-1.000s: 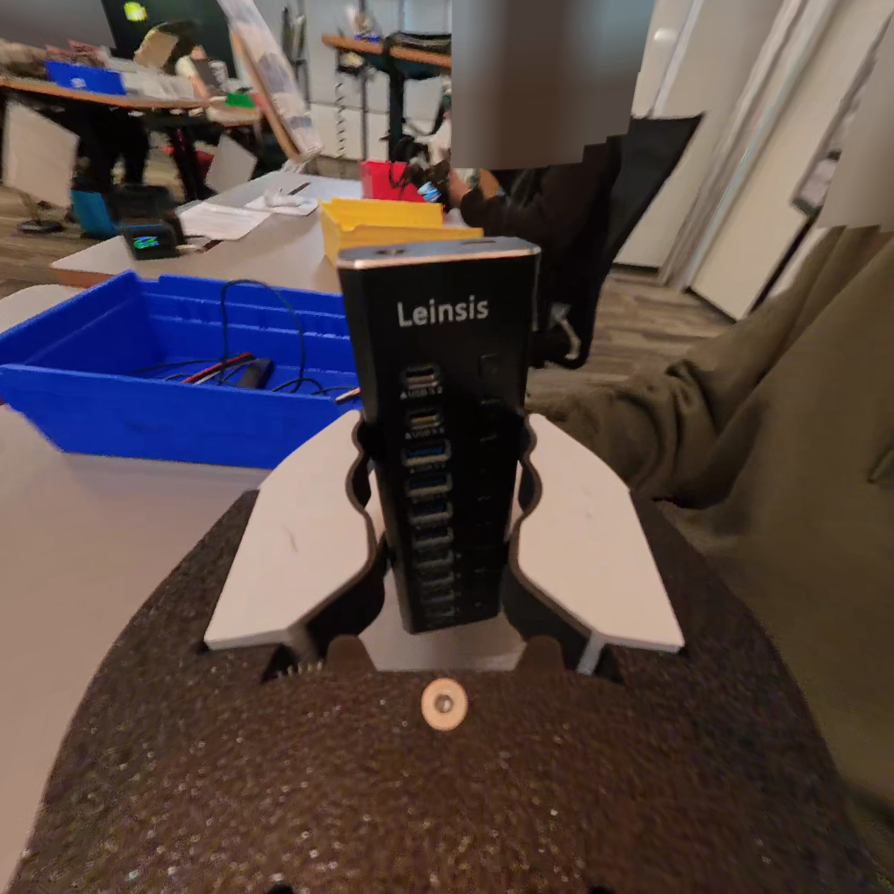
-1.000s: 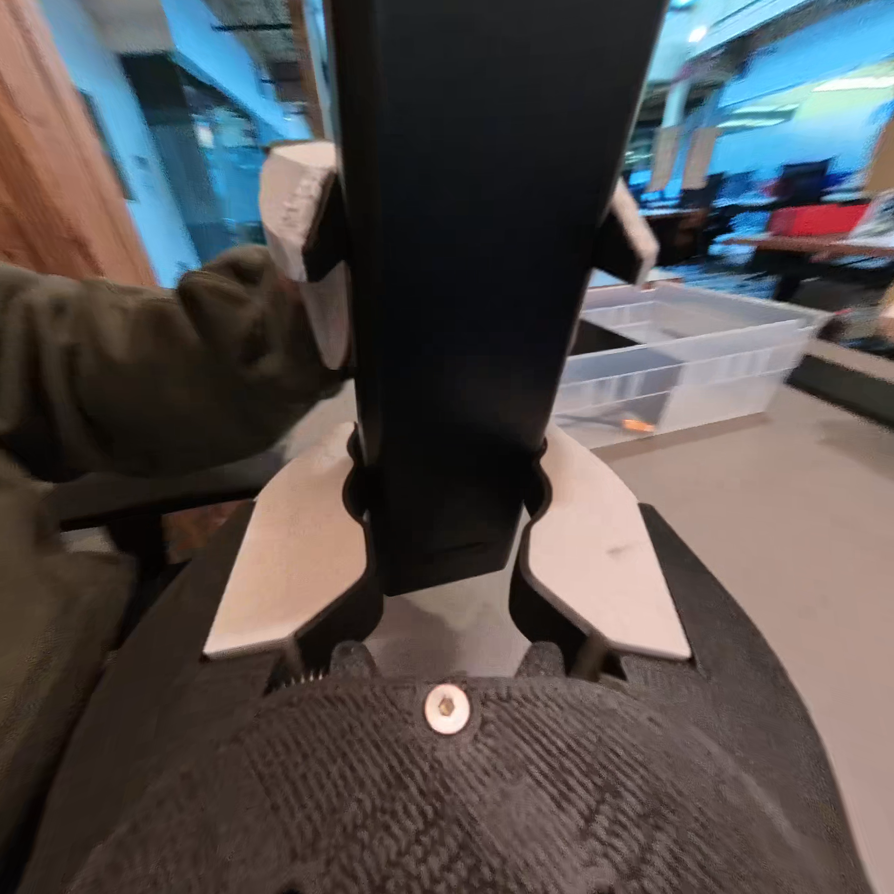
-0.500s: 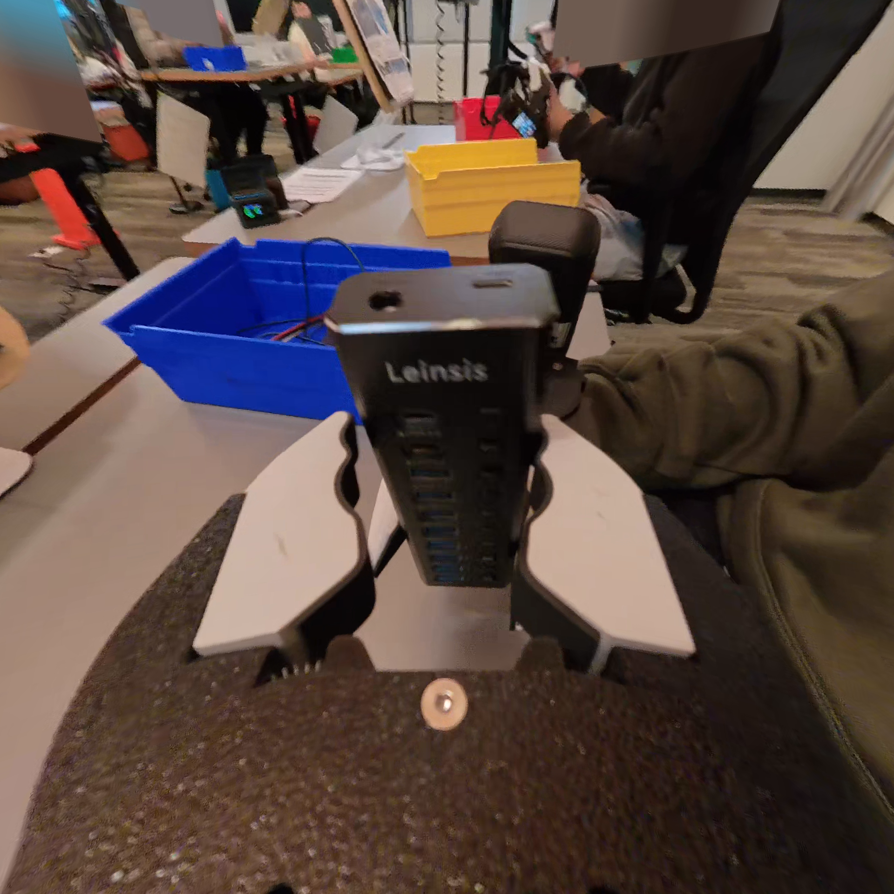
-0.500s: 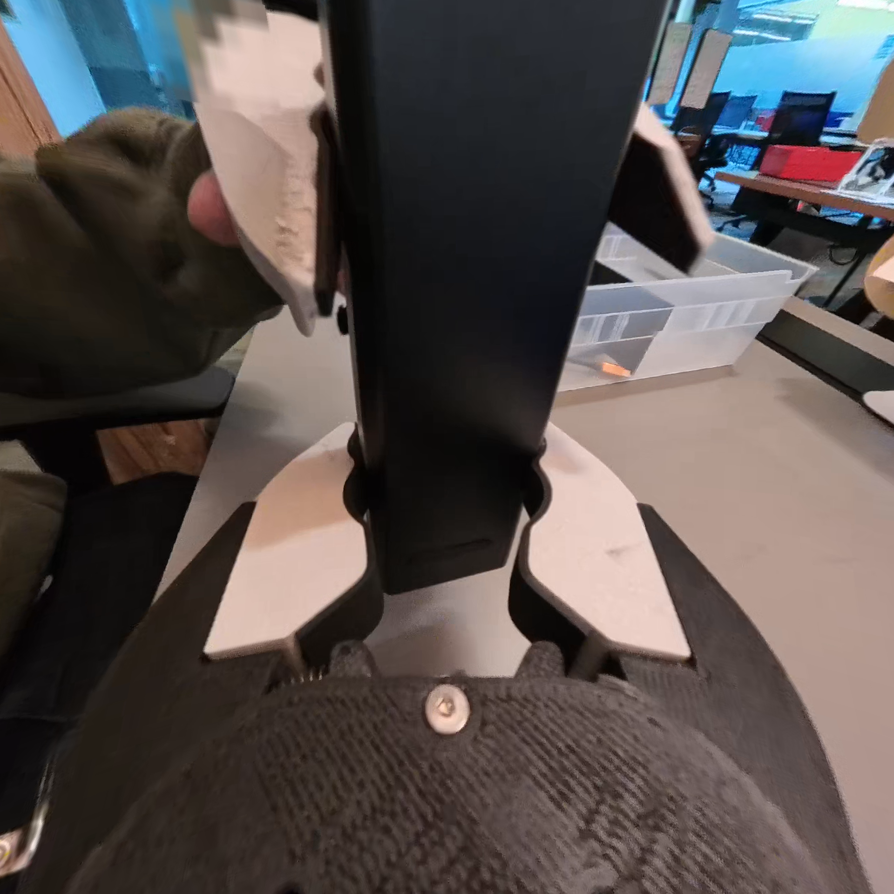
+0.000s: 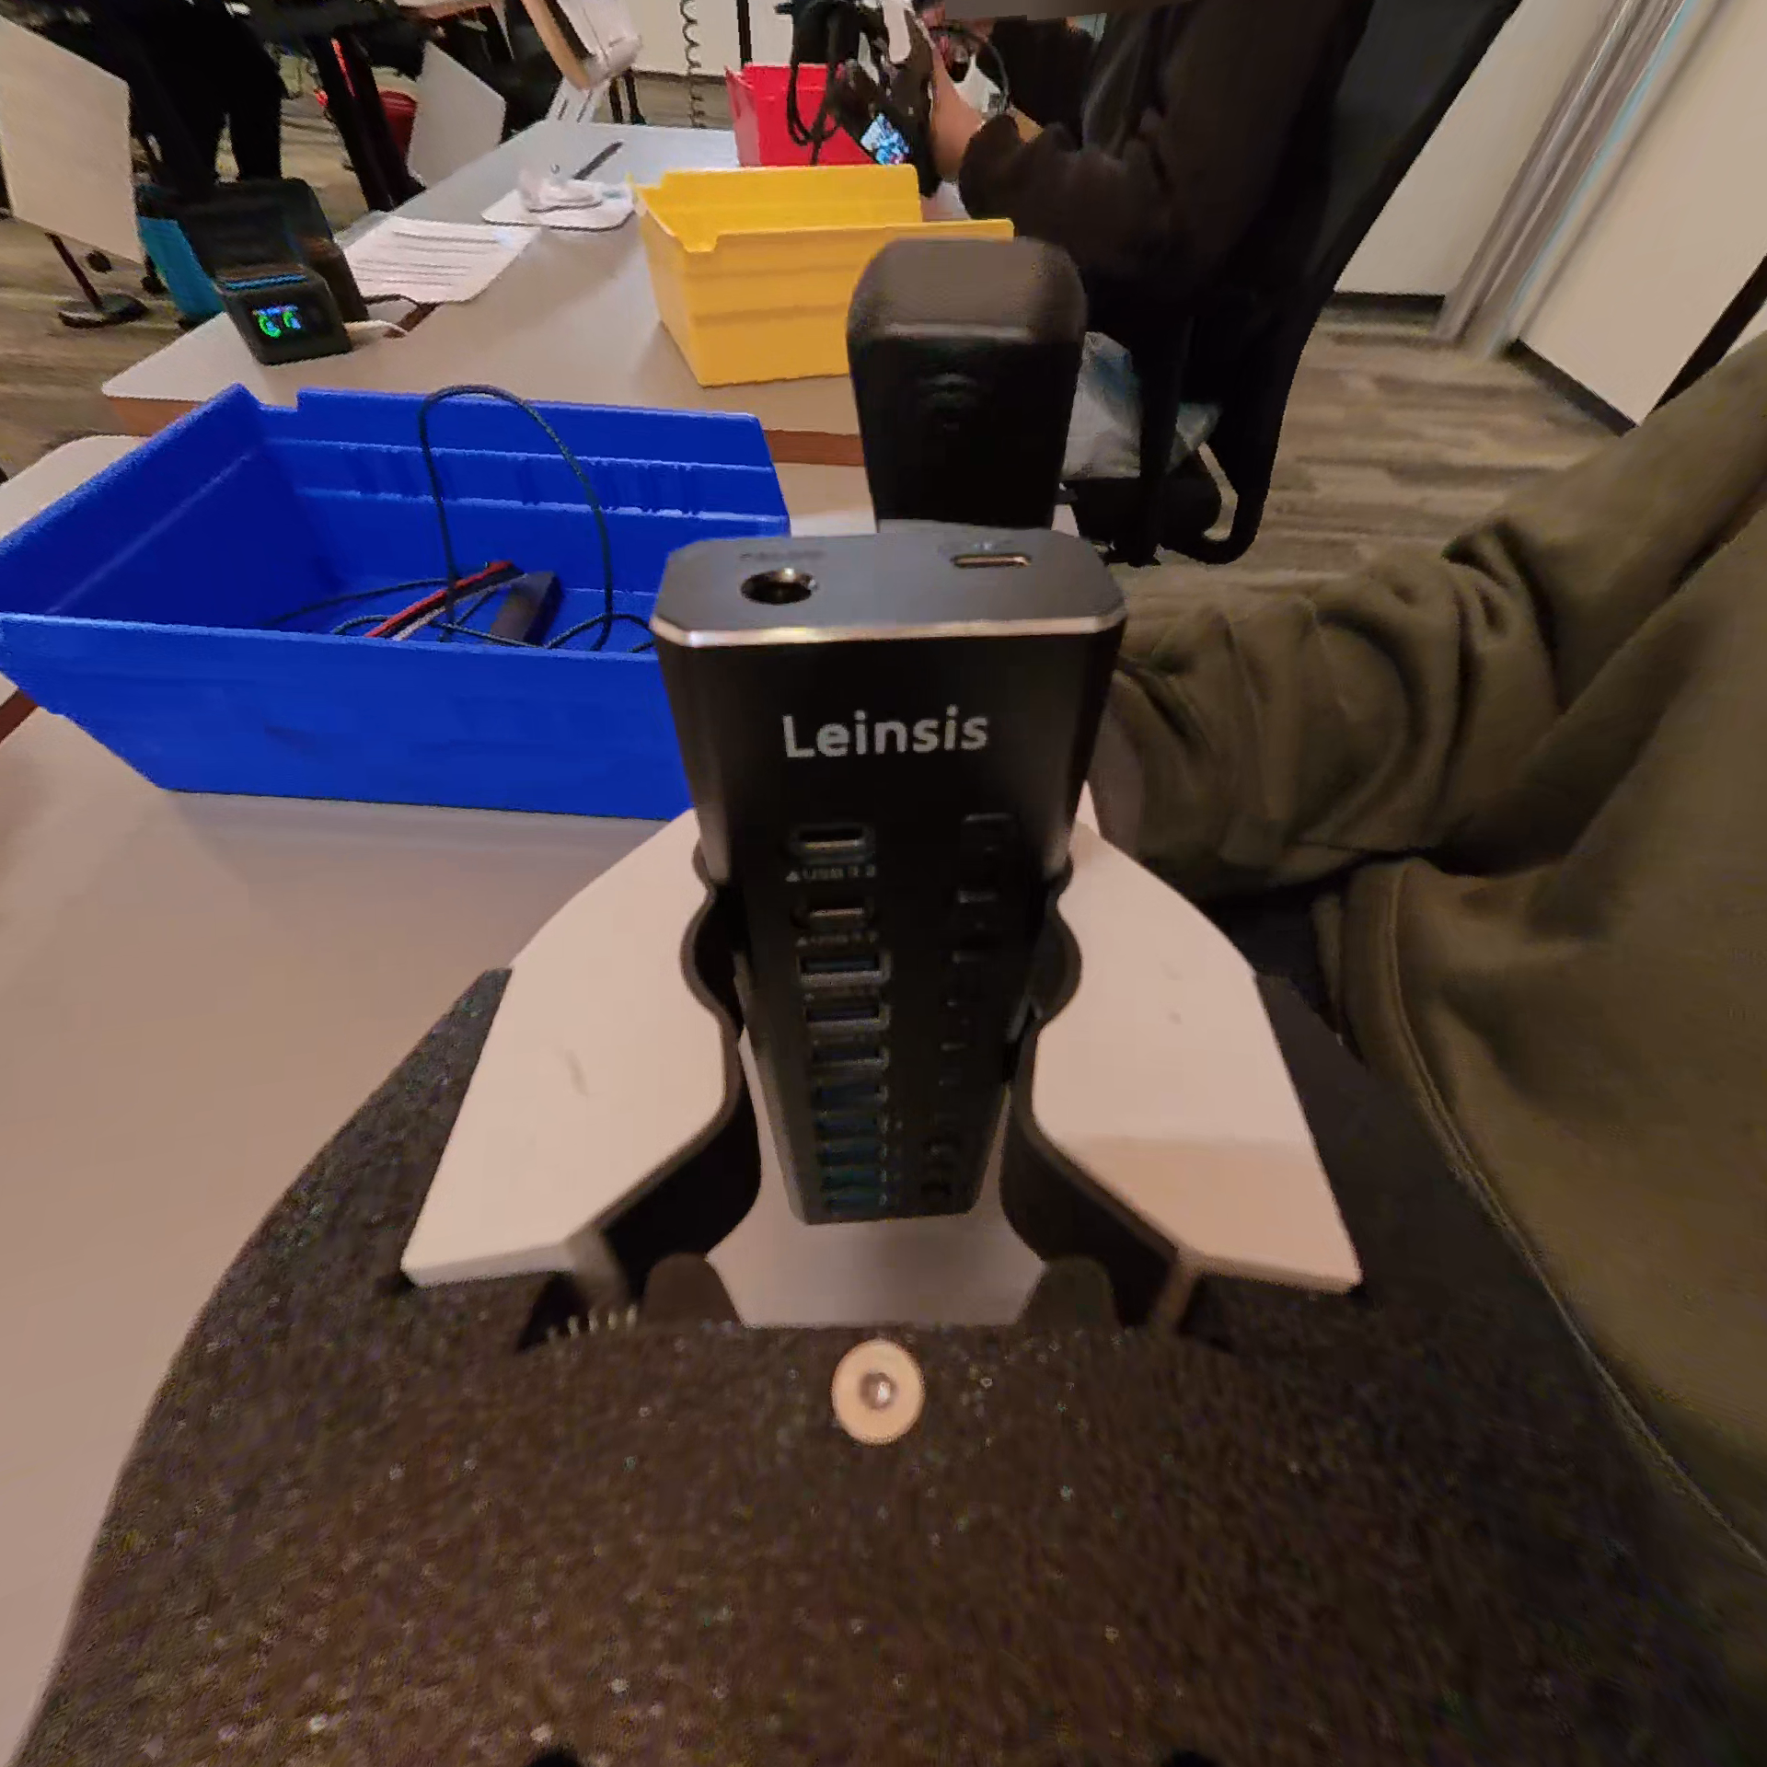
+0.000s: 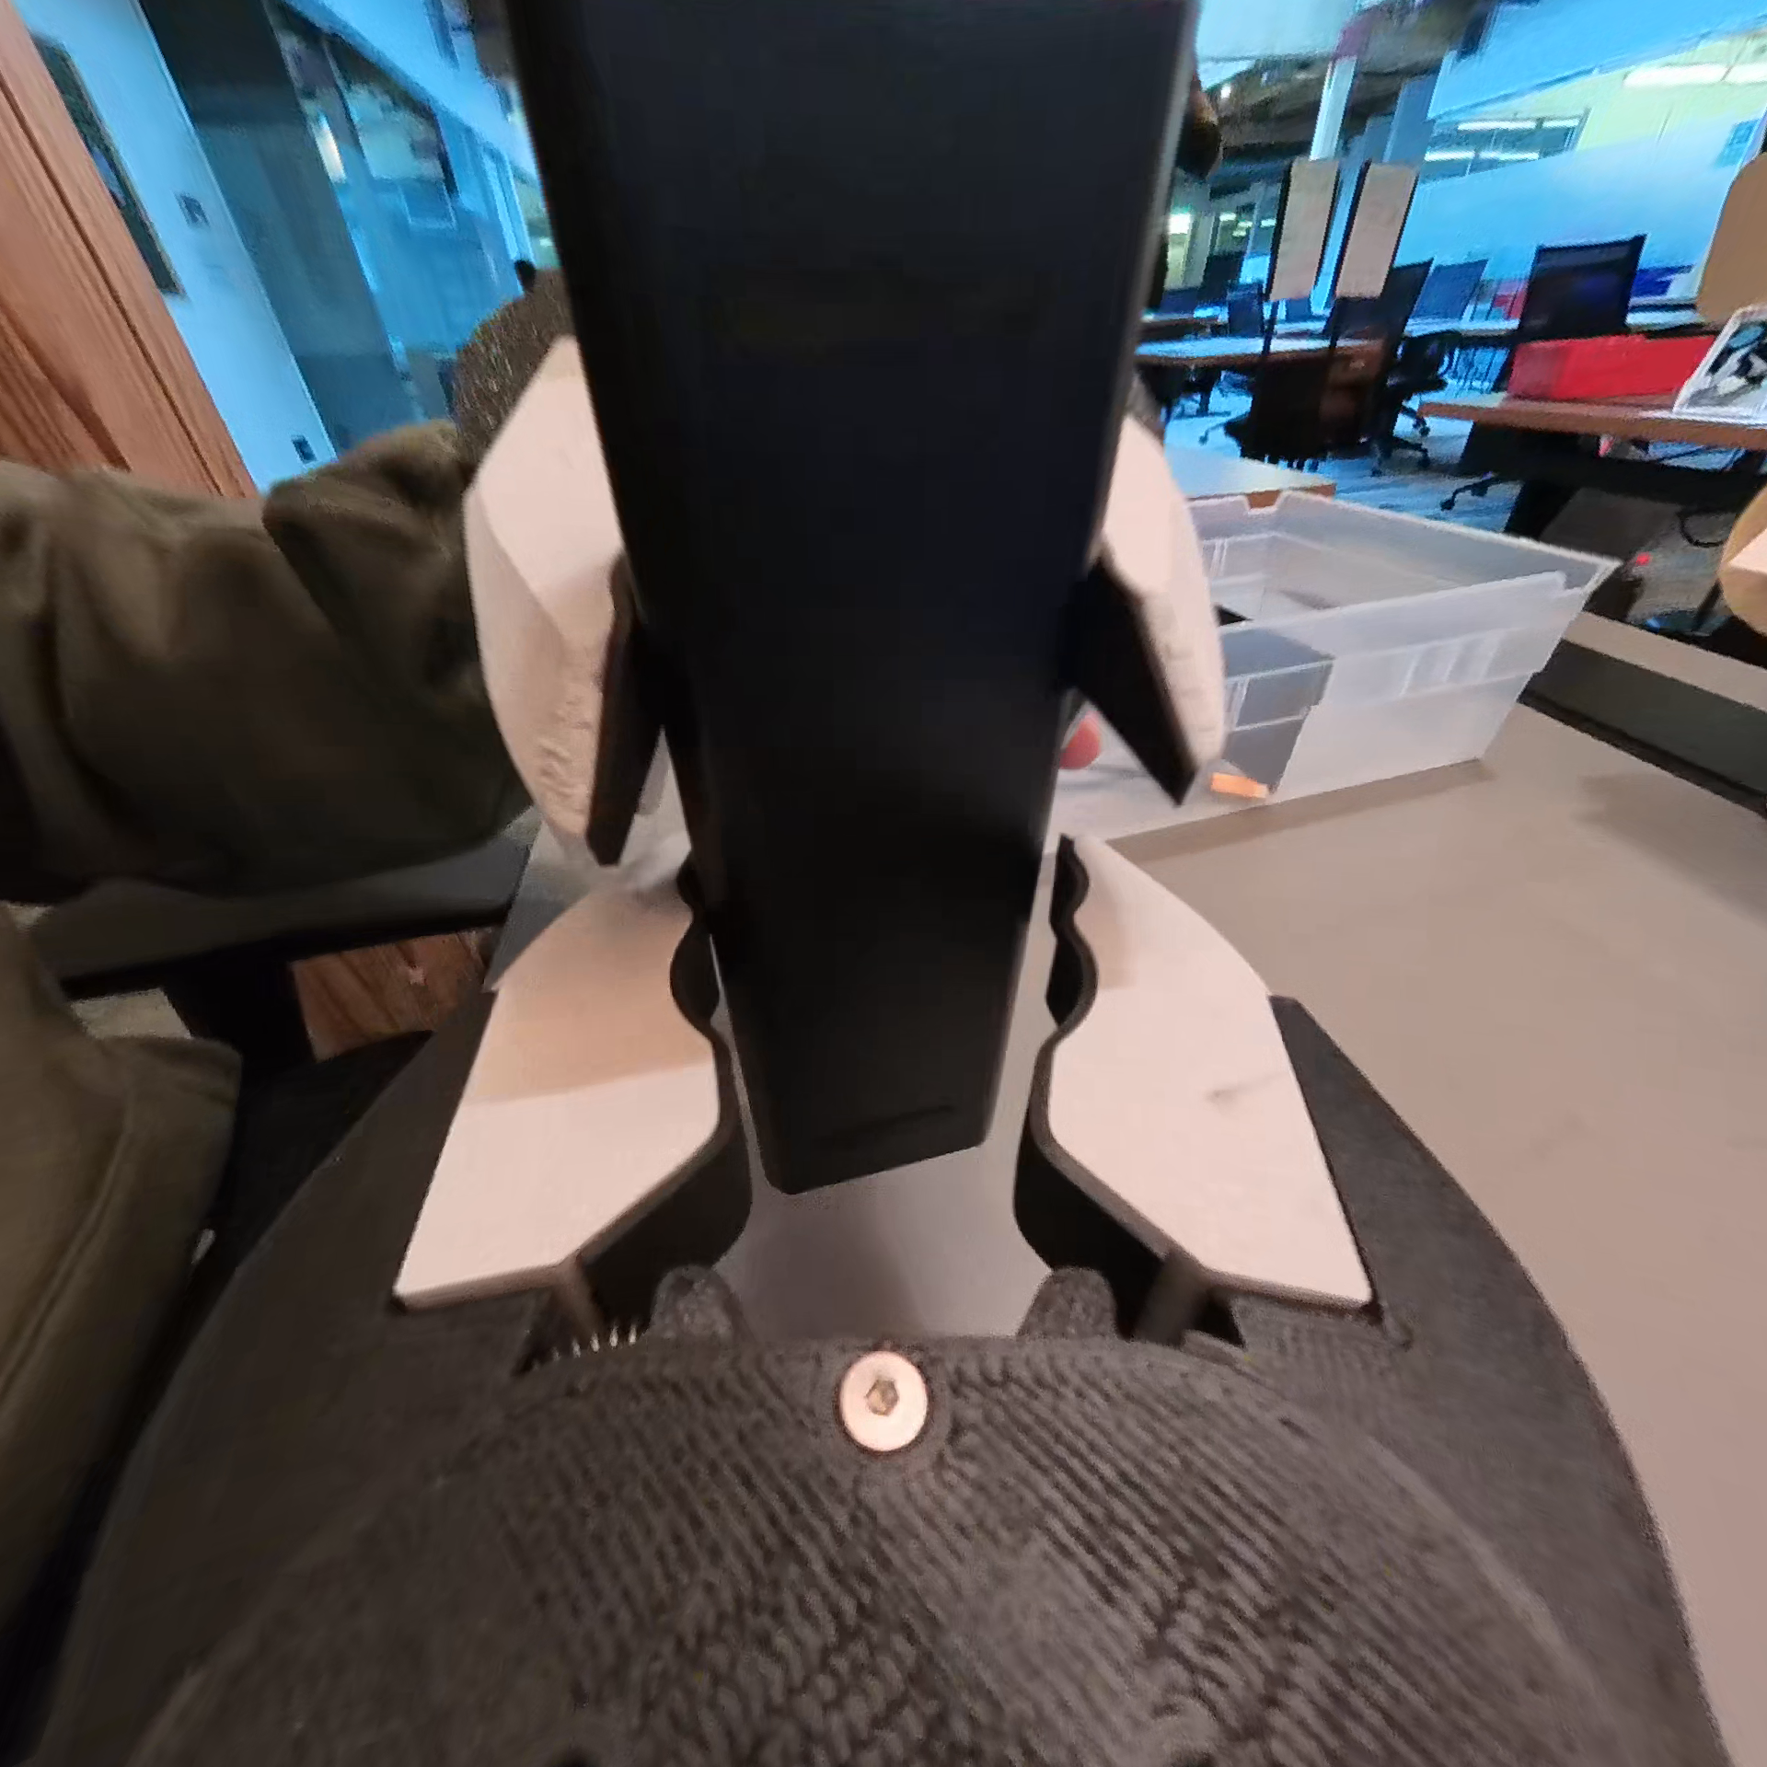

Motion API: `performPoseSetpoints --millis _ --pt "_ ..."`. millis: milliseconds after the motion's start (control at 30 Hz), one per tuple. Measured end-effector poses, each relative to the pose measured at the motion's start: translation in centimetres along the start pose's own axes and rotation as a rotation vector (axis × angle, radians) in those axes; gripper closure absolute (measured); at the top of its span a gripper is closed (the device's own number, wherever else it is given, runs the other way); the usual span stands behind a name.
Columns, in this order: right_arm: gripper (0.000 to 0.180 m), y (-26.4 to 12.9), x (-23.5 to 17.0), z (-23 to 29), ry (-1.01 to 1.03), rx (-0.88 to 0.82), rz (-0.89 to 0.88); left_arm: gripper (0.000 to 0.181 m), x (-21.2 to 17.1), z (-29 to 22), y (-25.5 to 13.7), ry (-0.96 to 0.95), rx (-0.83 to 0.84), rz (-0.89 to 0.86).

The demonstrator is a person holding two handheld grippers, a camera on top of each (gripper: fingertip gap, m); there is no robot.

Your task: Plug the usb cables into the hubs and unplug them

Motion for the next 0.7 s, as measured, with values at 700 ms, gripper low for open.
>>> performPoseSetpoints --millis 700 --pt "0.116 -1.5 -0.5 -1.2 0.149 0.105 -0.175 0.116 2.5 1.3 -2.5 -0.106 0.1 -0.139"
Point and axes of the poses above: each gripper's, where its closed fingertips meet, y out along the fingers, x out of its top, z = x × y across the jaws, the point moved 5 cm from there along -y, back along the fingers, and after that the axes turned 7 degrees about y, right-handed, at the moved point
